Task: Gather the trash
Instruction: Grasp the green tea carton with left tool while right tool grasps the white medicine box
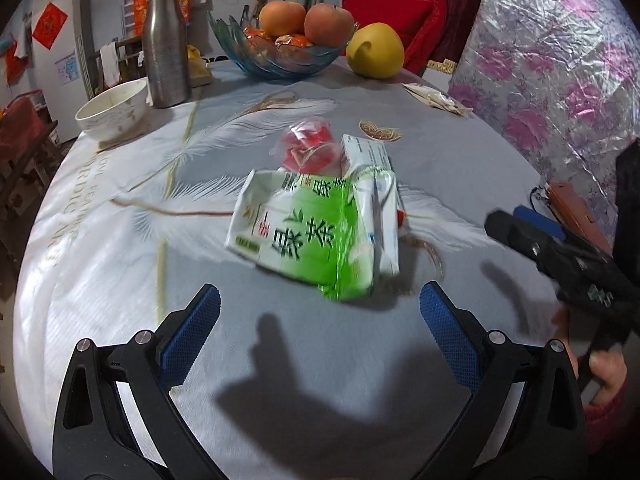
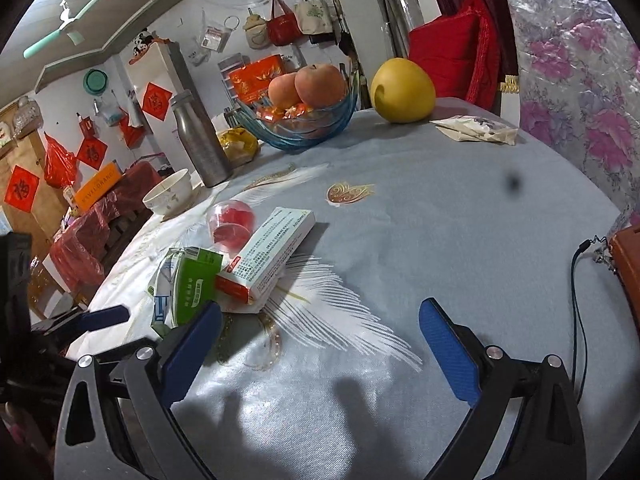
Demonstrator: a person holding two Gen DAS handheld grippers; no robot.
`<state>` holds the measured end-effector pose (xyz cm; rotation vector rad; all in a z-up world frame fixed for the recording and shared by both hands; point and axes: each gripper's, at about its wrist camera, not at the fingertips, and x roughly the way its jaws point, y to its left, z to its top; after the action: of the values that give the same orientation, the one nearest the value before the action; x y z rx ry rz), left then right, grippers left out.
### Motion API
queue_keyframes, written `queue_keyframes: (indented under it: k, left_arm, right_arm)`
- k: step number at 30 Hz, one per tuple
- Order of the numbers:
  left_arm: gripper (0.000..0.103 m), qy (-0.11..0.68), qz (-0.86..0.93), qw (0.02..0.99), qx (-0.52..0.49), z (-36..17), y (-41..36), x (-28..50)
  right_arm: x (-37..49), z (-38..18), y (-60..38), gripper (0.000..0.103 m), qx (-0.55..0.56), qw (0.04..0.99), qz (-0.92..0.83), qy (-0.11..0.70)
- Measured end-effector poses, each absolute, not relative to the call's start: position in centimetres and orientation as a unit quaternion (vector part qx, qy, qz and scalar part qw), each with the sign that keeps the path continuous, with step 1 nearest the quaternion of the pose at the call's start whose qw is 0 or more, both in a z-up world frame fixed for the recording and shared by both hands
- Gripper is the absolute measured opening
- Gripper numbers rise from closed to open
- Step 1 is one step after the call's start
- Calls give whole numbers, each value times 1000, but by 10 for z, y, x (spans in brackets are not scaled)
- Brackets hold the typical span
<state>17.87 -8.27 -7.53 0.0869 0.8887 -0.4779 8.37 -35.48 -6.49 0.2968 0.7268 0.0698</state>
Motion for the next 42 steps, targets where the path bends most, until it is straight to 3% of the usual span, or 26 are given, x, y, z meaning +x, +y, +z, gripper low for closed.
queue_keyframes:
  k: [15,20,28,42]
  left_arm:
    - [96,458,-254,852,-23,-95,-82,232]
    - [86,420,-236,875,-43,-84,-55,226]
    - [86,383,-154,911,-18,-76,-10,210]
    - [87,415,-144,896,-69,-87,13,222]
  right_arm:
    - [86,-65,-354,97,144,923,28,356]
    - [88,-65,-352,97,135,924,31,357]
    - [88,-65,-350,97,129,924,30,359]
    - [103,-65,-330,97,104,916,62,382]
